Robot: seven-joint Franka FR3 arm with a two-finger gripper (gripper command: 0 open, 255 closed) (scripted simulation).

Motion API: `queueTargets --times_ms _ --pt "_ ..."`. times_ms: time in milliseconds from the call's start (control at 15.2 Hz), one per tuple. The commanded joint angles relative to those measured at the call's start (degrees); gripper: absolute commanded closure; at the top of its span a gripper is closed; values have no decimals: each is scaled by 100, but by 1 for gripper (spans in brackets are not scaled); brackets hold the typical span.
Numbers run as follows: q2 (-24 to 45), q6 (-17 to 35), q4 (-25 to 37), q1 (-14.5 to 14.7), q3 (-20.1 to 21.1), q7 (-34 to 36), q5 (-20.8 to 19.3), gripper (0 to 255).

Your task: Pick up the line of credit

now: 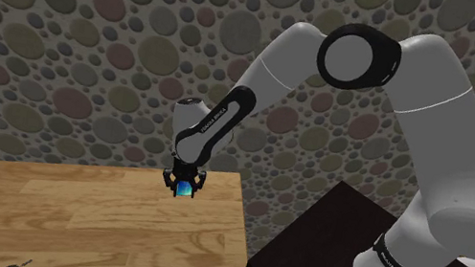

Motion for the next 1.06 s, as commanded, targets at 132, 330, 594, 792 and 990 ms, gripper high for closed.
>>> queueTargets --times_ms 132,330,594,792,990 --pt "-225 -143 -86 -41 47 -6 37 255" --pt "-422 -277 -149 -75 87 -8 72 255" --pt "-677 -465 -214 -118 140 -13 121 255" --pt "-863 -612 -250 -150 179 -18 160 255" --pt "-933 -670 -261 -162 194 -20 175 255"
